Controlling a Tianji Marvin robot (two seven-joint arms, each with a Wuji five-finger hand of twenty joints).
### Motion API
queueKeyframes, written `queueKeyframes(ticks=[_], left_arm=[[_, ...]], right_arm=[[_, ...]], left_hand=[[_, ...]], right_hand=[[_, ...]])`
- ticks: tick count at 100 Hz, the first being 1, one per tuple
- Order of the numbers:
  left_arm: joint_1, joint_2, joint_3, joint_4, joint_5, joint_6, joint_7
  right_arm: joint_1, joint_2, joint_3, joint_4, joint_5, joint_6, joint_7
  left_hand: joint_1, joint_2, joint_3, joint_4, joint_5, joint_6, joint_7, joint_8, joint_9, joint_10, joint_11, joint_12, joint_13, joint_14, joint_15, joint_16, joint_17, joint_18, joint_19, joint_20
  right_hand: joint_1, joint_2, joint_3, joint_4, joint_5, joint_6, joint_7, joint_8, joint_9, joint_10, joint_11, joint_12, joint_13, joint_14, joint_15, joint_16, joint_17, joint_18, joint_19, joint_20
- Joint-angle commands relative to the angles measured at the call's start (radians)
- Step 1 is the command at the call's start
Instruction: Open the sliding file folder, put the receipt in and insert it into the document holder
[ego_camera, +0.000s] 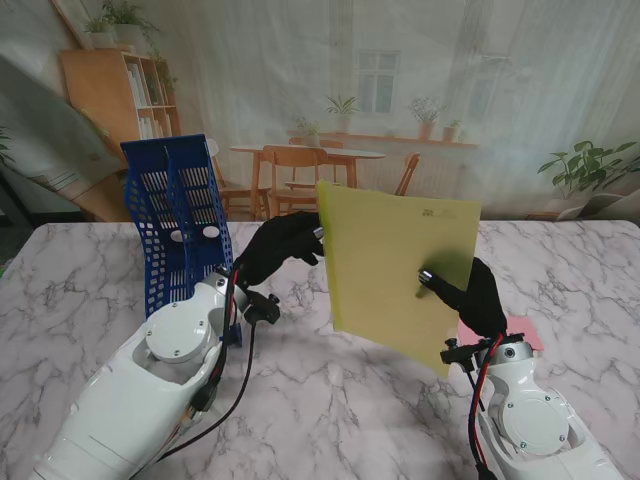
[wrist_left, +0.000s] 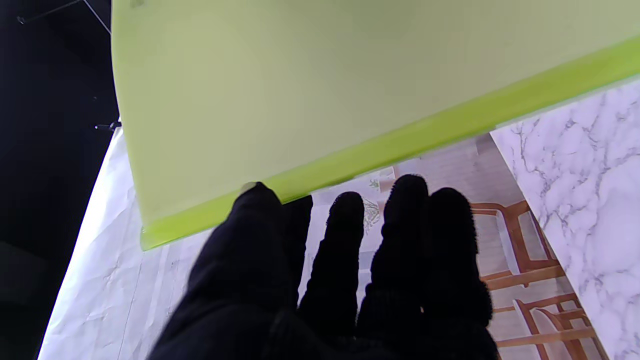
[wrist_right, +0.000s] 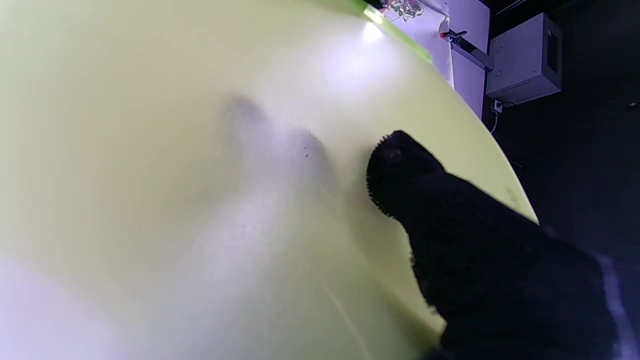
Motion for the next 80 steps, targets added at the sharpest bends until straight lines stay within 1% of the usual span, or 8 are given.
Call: queueKeyframes(ticks=[1, 12, 21, 49, 57, 65, 68, 80], left_arm=[[-0.009, 0.007, -0.002, -0.011, -0.008, -0.005, -0.026], [-0.019, 0.008, -0.002, -0.012, -0.017, -0.009, -0.035], [-0.030, 0.006, 0.006, -0.010, -0.021, -0.008, -0.033], [-0.042, 0.003, 0.026, -0.025, -0.028, -0.008, -0.031], [-0.043, 0.001, 0.031, -0.025, -0.025, -0.007, -0.023], [-0.041, -0.001, 0.030, -0.025, -0.032, 0.000, -0.019], [-0.040, -0.002, 0.029, -0.025, -0.034, 0.002, -0.018], [-0.036, -0.001, 0.026, -0.025, -0.030, 0.005, -0.019]], right_arm=[[-0.001, 0.000, -0.001, 0.003, -0.003, -0.002, 0.000], [-0.001, 0.000, -0.001, 0.002, -0.001, -0.001, 0.002], [-0.001, 0.001, -0.001, 0.002, 0.003, -0.001, 0.006], [0.000, 0.000, -0.002, 0.003, -0.002, -0.003, 0.002], [0.001, -0.001, -0.003, 0.004, -0.004, -0.002, -0.002], [0.001, -0.002, -0.004, 0.003, -0.005, -0.003, -0.006], [0.001, -0.003, -0.005, 0.003, -0.007, -0.004, -0.010], [0.003, -0.005, -0.006, 0.005, -0.011, -0.008, -0.018]], left_hand=[[-0.037, -0.006, -0.038, 0.025, -0.034, -0.001, -0.041, -0.026, -0.024, -0.004, -0.022, -0.004, 0.005, -0.002, -0.021, -0.001, -0.012, -0.026, -0.006, -0.006], [-0.119, -0.008, -0.049, 0.016, -0.089, 0.015, -0.150, -0.108, -0.086, 0.003, -0.056, -0.028, -0.013, -0.005, -0.036, -0.003, -0.022, -0.029, -0.025, -0.013], [-0.116, -0.009, -0.044, 0.016, -0.084, 0.011, -0.156, -0.119, -0.087, 0.006, -0.052, -0.029, -0.009, -0.008, -0.032, 0.000, -0.021, -0.033, -0.022, -0.011], [0.036, -0.023, -0.001, 0.018, 0.045, -0.053, 0.059, 0.066, 0.058, -0.040, 0.043, 0.034, 0.062, -0.020, 0.025, 0.032, 0.032, -0.039, 0.046, 0.013], [0.090, 0.006, 0.002, 0.018, 0.062, -0.055, 0.135, 0.043, 0.108, -0.038, 0.068, 0.055, 0.097, -0.026, 0.047, 0.038, 0.064, -0.046, 0.069, 0.013], [0.093, 0.004, 0.046, 0.014, 0.078, -0.041, 0.154, 0.031, 0.140, -0.026, 0.080, 0.066, 0.123, -0.027, 0.056, 0.038, 0.087, -0.047, 0.079, 0.013], [0.093, 0.000, 0.071, -0.005, 0.079, -0.038, 0.165, 0.015, 0.147, -0.026, 0.073, 0.065, 0.131, -0.031, 0.052, 0.031, 0.095, -0.048, 0.079, 0.008], [0.093, -0.009, 0.104, -0.010, 0.073, -0.019, 0.169, -0.003, 0.156, -0.010, 0.068, 0.057, 0.145, -0.033, 0.047, 0.022, 0.113, -0.052, 0.078, 0.002]], right_hand=[[0.077, 0.067, 0.101, 0.024, 0.055, -0.170, 0.102, 0.045, 0.023, -0.009, 0.039, 0.010, 0.035, -0.007, 0.042, 0.013, 0.005, -0.038, 0.024, -0.015], [0.077, 0.067, 0.100, 0.024, 0.055, -0.171, 0.101, 0.045, 0.024, -0.008, 0.039, 0.009, 0.036, -0.007, 0.042, 0.014, 0.004, -0.036, 0.024, -0.015], [0.078, 0.067, 0.100, 0.024, 0.055, -0.169, 0.101, 0.044, 0.025, -0.006, 0.039, 0.009, 0.037, -0.007, 0.042, 0.014, 0.003, -0.035, 0.024, -0.016], [0.078, 0.070, 0.099, 0.025, 0.055, -0.169, 0.100, 0.042, 0.025, -0.008, 0.040, 0.007, 0.037, -0.005, 0.042, 0.016, 0.002, -0.035, 0.023, -0.016], [0.079, 0.071, 0.100, 0.025, 0.053, -0.170, 0.099, 0.043, 0.025, -0.007, 0.040, 0.007, 0.036, -0.004, 0.041, 0.016, 0.002, -0.034, 0.024, -0.016], [0.078, 0.072, 0.099, 0.025, 0.053, -0.170, 0.101, 0.044, 0.024, -0.008, 0.041, 0.008, 0.037, -0.006, 0.042, 0.017, 0.002, -0.034, 0.024, -0.016], [0.078, 0.073, 0.100, 0.025, 0.053, -0.171, 0.101, 0.044, 0.023, -0.008, 0.042, 0.008, 0.038, -0.006, 0.043, 0.017, 0.002, -0.034, 0.025, -0.016], [0.079, 0.074, 0.101, 0.025, 0.054, -0.173, 0.103, 0.047, 0.025, -0.009, 0.046, 0.009, 0.039, -0.007, 0.044, 0.018, 0.005, -0.034, 0.026, -0.016]])
